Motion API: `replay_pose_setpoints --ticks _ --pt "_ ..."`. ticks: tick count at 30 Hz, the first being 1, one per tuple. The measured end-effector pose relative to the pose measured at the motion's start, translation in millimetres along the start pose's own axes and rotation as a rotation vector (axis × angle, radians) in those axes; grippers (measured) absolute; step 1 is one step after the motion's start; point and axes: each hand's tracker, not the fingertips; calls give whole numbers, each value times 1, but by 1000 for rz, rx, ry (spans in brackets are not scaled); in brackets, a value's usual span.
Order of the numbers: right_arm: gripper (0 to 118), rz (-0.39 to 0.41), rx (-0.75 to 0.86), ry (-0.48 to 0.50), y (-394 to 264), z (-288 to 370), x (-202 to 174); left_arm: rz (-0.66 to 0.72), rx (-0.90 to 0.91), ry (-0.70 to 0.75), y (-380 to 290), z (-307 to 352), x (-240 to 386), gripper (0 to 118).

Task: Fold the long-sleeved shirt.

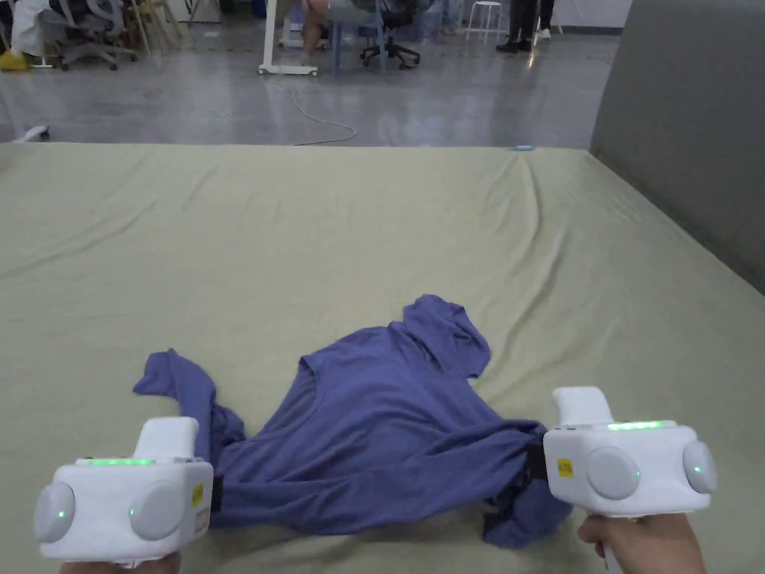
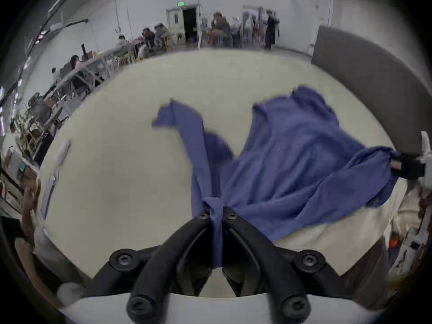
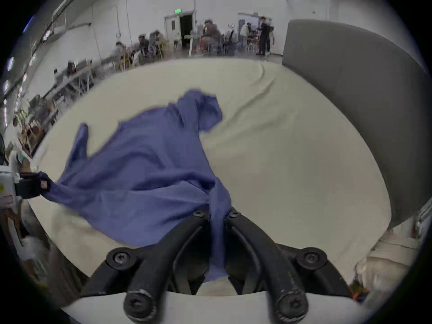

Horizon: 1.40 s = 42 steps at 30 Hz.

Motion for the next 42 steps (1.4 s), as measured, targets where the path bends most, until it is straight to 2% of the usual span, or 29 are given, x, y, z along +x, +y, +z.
replay_pose_setpoints --ticks 2,5,6,7,8,9,10,11,12,13,16,17,18,19,20,21,24,26,27,28,29,30,32,36,37,38,39,40,42 --pt "6 31 -49 -31 -14 -17 0 27 -3 -20 -13 -20 -11 0" --pt "7 4 -55 -28 -19 -31 3 50 -14 -60 -19 -36 -23 0" --pt "20 -12 -39 -22 -17 -31 4 56 -2 -77 -16 -34 -26 0" --pt "40 -28 -7 -14 -13 -25 6 94 39 -106 -11 -28 -30 4" --pt "71 -47 22 -4 -9 -19 8 117 70 -121 -7 -23 -34 22" --pt "103 -65 45 -1 -5 -9 9 127 115 -150 -7 -15 -35 74" --pt "108 -67 68 -10 -2 1 9 129 147 -139 -3 -8 -38 111" --pt "108 -74 115 -3 -3 17 13 124 172 -129 2 0 -40 118" --pt "108 -84 166 10 -2 32 14 122 180 -130 5 8 -41 118" --pt "107 -98 182 8 0 44 15 116 300 -158 3 25 -37 118" --pt "101 -165 239 39 -5 71 16 137 260 -171 12 35 -38 118" --pt "83 -178 244 46 -7 75 16 144 255 -165 4 55 -23 118" --pt "30 -169 228 33 -9 75 14 142 256 -167 3 56 -22 104" --pt "0 -154 205 -18 -12 73 13 121 279 -178 2 56 -21 69" --pt "0 -157 223 -8 -15 74 10 114 277 -163 3 54 -17 7" --pt "0 -142 203 22 -17 72 11 98 265 -75 -3 59 -12 0" --pt "0 -138 180 34 -20 67 8 123 218 -177 -2 61 -7 0" --pt "0 -134 180 47 -20 67 7 133 235 -162 -19 50 -14 0" --pt "0 -135 177 47 -20 65 8 131 235 -154 -20 47 -13 13" --pt "0 -135 177 49 -19 64 6 123 237 -144 -19 34 -17 47" --pt "0 -134 175 53 -17 63 5 107 228 -134 -17 17 -23 89" --pt "0 -134 173 57 -16 62 5 100 206 -114 -19 7 -23 118" --pt "0 -129 169 61 -14 61 2 103 194 -101 -21 -9 -25 118" --pt "0 -114 157 72 -7 53 -3 97 30 -15 -30 -34 -25 116" --pt "0 -107 154 75 -3 50 -6 86 -11 8 -25 -43 -17 109" --pt "0 -101 152 76 1 47 -10 95 -2 -1 -24 -48 -15 89" --pt "0 -90 150 77 6 43 -11 108 -5 -8 -25 -52 -11 37" --pt "0 -72 149 83 13 39 -15 121 -8 -14 -26 -54 -8 7" --pt "0 -27 151 89 34 28 -25 211 27 -179 -25 -52 -17 7"
